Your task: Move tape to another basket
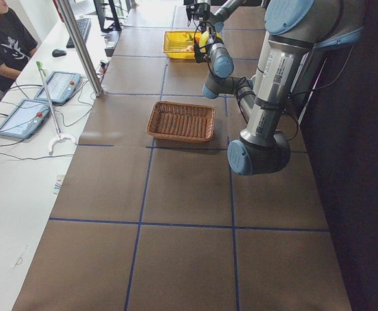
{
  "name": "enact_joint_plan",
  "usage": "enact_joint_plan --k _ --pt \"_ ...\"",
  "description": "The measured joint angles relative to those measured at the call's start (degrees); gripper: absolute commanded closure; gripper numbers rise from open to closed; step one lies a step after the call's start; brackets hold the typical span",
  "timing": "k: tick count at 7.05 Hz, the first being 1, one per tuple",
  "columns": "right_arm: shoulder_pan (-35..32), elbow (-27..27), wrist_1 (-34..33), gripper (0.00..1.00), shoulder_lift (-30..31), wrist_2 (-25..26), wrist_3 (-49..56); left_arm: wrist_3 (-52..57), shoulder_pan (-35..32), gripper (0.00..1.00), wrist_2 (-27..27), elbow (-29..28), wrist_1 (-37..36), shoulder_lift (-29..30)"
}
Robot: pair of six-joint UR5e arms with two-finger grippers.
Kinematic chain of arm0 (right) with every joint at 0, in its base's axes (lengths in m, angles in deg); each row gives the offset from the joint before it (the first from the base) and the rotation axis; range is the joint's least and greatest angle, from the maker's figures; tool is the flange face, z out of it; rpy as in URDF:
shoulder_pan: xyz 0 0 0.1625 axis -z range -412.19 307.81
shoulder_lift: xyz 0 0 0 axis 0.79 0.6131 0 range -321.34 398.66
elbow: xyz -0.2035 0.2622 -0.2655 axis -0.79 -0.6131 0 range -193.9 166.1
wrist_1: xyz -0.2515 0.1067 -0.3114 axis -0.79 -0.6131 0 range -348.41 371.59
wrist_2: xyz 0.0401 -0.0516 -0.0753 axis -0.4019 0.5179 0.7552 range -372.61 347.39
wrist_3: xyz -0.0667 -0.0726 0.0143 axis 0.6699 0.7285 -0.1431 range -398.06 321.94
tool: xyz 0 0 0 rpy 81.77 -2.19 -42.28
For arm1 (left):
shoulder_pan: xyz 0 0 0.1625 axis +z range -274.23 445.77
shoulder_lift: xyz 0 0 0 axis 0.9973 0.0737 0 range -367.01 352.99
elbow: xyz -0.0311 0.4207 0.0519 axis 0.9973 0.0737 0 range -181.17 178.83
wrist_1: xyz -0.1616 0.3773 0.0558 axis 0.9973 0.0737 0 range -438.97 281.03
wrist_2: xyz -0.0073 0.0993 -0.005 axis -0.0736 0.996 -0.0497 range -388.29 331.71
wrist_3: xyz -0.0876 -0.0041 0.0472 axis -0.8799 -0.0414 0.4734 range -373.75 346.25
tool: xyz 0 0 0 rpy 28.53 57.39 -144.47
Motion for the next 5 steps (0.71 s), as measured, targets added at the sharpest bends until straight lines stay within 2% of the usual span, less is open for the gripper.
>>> enact_joint_plan --k 2,4,5 --pt "-5.71 -0.17 -9.57 0.0 4.54 -3.33 12.01 6.84 -3.95 1.0 -6.89 0.59 -21.74 -0.25" --pt "-9.19 -0.92 -17.62 0.0 8.3 -3.99 23.07 14.86 -8.81 1.0 -17.17 1.41 -48.95 1.97" --pt "-11.79 -1.08 -20.82 0.0 9.1 -5.16 25.76 18.76 -9.9 1.0 -19.38 1.53 -61.71 4.15"
